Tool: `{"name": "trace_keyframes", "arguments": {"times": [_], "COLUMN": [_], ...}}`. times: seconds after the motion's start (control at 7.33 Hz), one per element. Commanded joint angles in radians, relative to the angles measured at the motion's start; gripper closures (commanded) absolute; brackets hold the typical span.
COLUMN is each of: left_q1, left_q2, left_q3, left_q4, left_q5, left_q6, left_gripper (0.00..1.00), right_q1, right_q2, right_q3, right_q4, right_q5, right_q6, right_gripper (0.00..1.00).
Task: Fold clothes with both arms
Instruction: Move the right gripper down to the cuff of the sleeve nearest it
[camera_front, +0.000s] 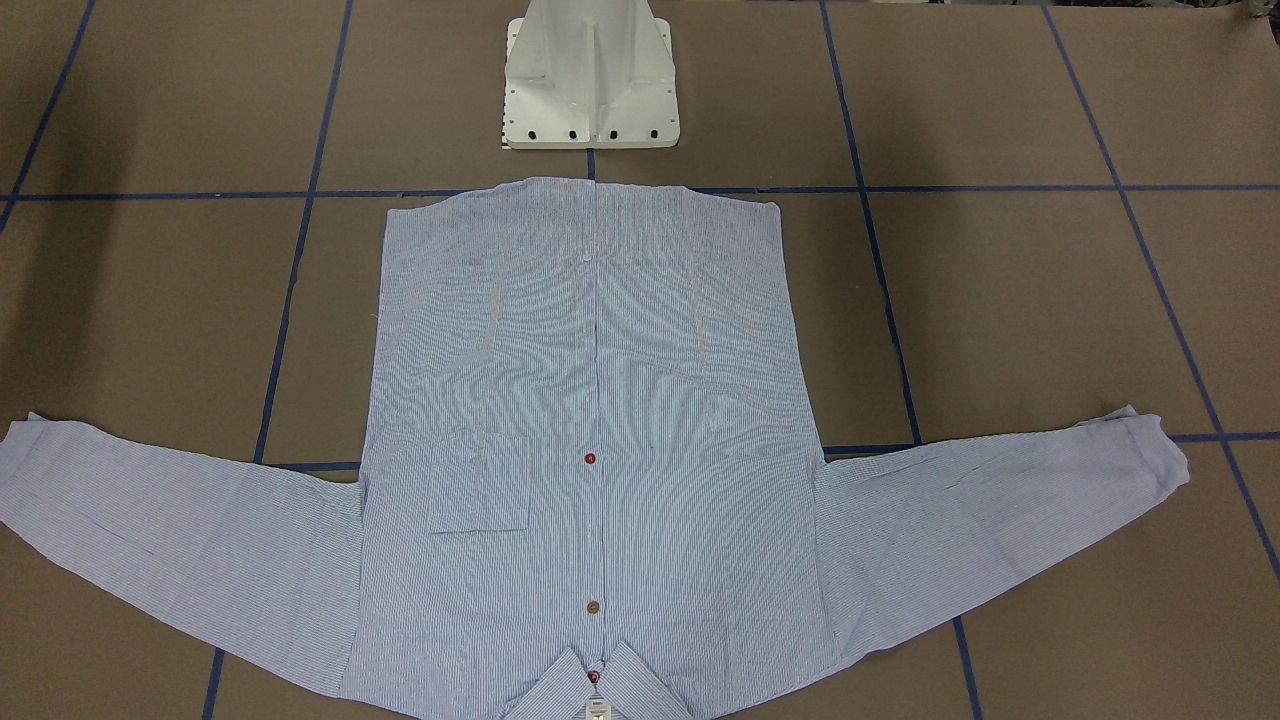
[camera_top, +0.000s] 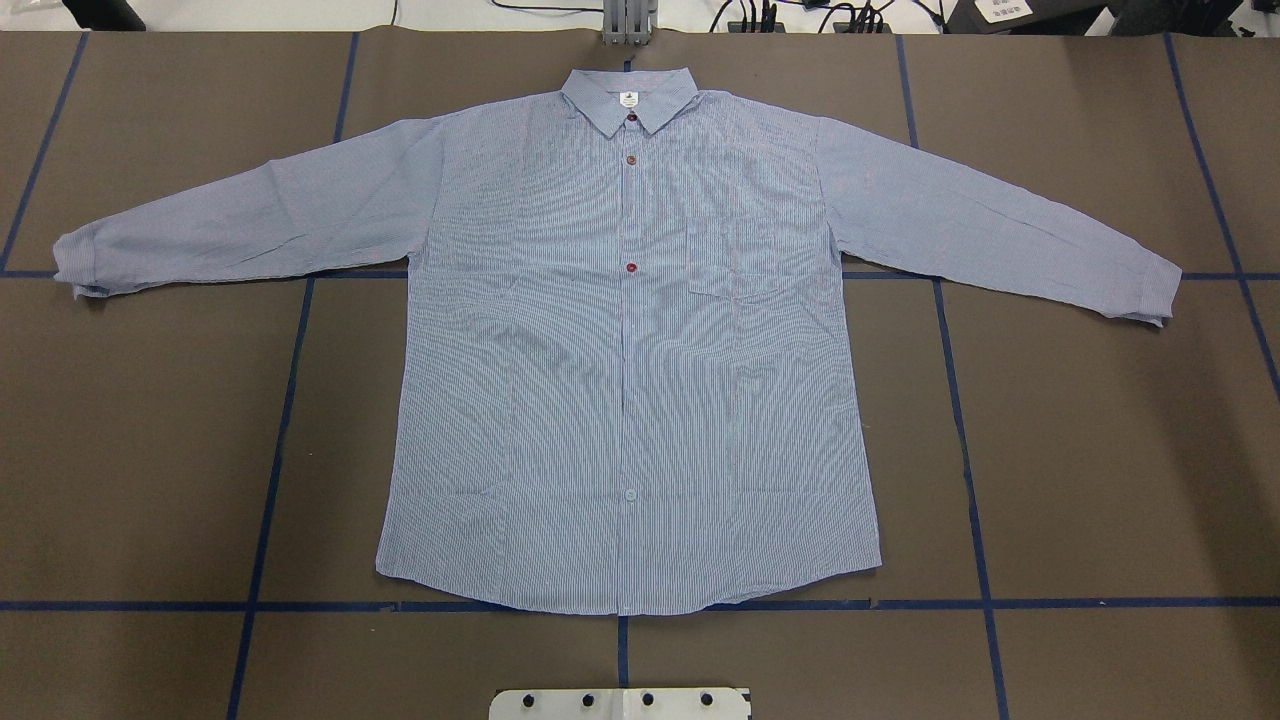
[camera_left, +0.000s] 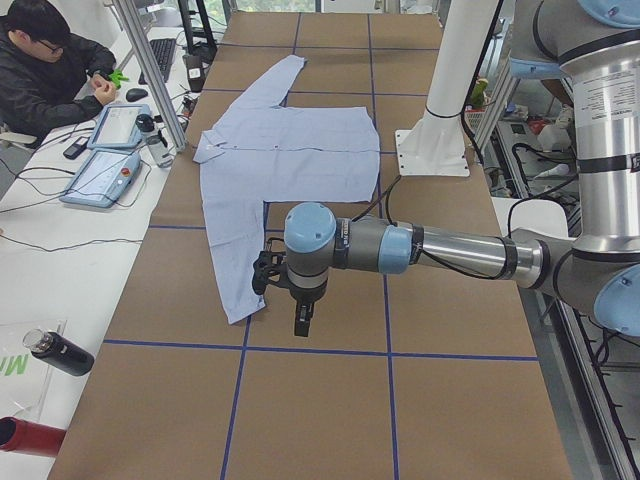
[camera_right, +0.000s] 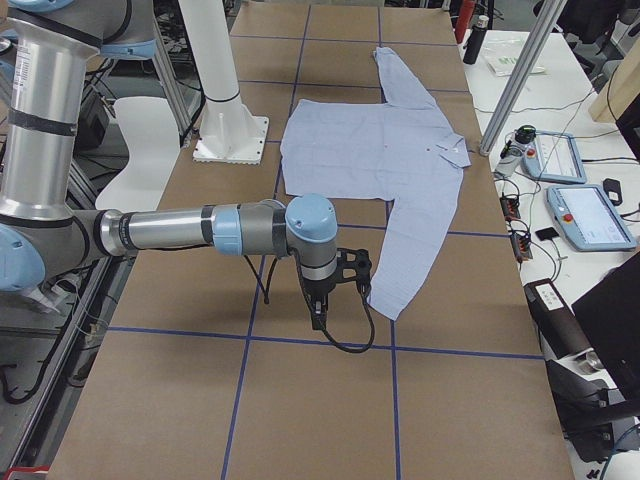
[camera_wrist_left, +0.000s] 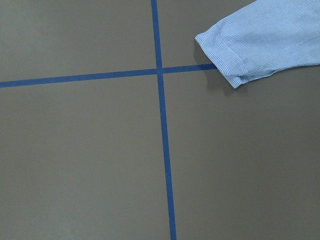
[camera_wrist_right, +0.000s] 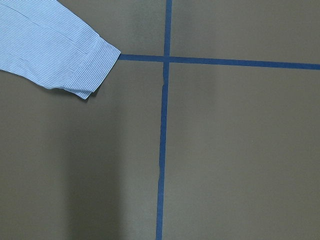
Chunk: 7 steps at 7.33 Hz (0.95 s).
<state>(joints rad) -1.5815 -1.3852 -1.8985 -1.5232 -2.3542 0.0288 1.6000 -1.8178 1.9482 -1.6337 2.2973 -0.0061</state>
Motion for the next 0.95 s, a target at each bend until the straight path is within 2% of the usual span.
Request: {"name": "trace_keyframes", "arguments": {"times": [0.0, 0.27, 0.55, 0.82], "left_q1": [0.000, 0.002, 0.003, 0.003], "left_q2": [0.000, 0.000, -0.024, -0.028], "left_q3": [-0.004, -0.020, -0.040, -0.056], "left_q4": [0.000, 0.000, -0.002, -0.002], "left_q5": [0.000, 0.006, 0.147, 0.153], "left_q6": [0.000, 0.002, 0.000, 0.000], "left_gripper": [0.00, 0.00, 0.00, 0.00], "right_q1": [0.000, 0.000, -0.006, -0.034], "right_q2": [0.002, 0.002, 0.021, 0.060], "right_q3": [0.000, 0.000, -0.002, -0.002], "right_q4": [0.000, 0.000, 0.000, 0.002], "right_q5": [0.001, 0.005, 0.027, 0.027], "right_q6": [0.000, 0.002, 0.005, 0.075], "right_gripper": [0.00, 0.00, 0.00, 0.00]}}
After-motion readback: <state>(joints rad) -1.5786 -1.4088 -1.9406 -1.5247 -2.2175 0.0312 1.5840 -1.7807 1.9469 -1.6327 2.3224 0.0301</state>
